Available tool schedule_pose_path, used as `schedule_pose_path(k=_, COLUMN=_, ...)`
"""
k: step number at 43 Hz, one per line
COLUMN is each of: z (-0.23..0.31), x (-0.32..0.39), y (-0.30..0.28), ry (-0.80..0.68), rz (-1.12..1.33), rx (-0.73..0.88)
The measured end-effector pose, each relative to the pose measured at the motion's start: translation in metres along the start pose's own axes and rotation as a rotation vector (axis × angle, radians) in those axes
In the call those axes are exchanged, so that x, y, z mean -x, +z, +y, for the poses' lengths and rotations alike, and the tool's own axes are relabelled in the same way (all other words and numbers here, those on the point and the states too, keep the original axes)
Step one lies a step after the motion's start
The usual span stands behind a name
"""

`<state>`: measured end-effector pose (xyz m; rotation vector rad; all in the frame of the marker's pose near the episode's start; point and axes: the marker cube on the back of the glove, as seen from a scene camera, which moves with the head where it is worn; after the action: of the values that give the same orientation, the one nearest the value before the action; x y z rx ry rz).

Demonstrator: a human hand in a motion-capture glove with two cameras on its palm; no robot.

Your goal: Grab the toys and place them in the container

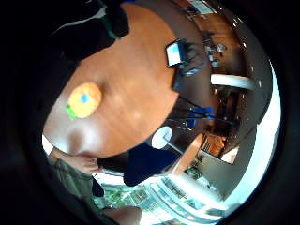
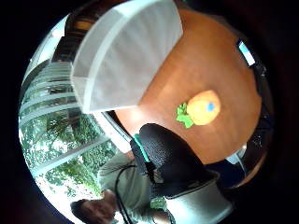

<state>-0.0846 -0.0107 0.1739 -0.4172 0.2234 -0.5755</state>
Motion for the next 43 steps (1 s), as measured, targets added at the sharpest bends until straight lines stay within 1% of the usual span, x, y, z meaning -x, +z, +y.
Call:
schedule_pose_path(k=1, z=-0.005, x=-0.001, y=0.025, ry=0.029, rz=0.014, rx=0.024)
schedule_pose_path(k=3, z=-0.018, x=0.007, y=0.059, ry=0.134, rz=-0.015, rx=0.064)
schedule_pose_path(k=6, z=-0.037, x=0.036, y=0.092, ry=0.246, rz=-0.149, rx=0.080)
schedule_pose_path(k=8, z=-0.051, x=0.061, y=0.108, ry=0.332, rz=-0.293, rx=0.007)
schedule_pose_path(k=10, z=-0.059, x=0.082, y=0.114, ry=0.372, rz=-0.342, rx=-0.086)
schedule_pose_path(k=13, z=-0.064, x=0.102, y=0.121, ry=0.361, rz=-0.299, rx=-0.153)
schedule_pose_path(k=18, z=-0.067, x=0.104, y=0.123, ry=0.356, rz=-0.316, rx=-0.249)
schedule_pose_path(k=30, z=-0.081, x=0.103, y=0.120, ry=0.358, rz=-0.287, rx=-0.386)
schedule_pose_path(k=35, z=-0.089, x=0.104, y=0.117, ry=0.360, rz=-0.298, rx=-0.388)
schedule_pose_path(k=43, z=-0.089, x=0.080, y=0.097, ry=0.385, rz=-0.390, rx=-0.279)
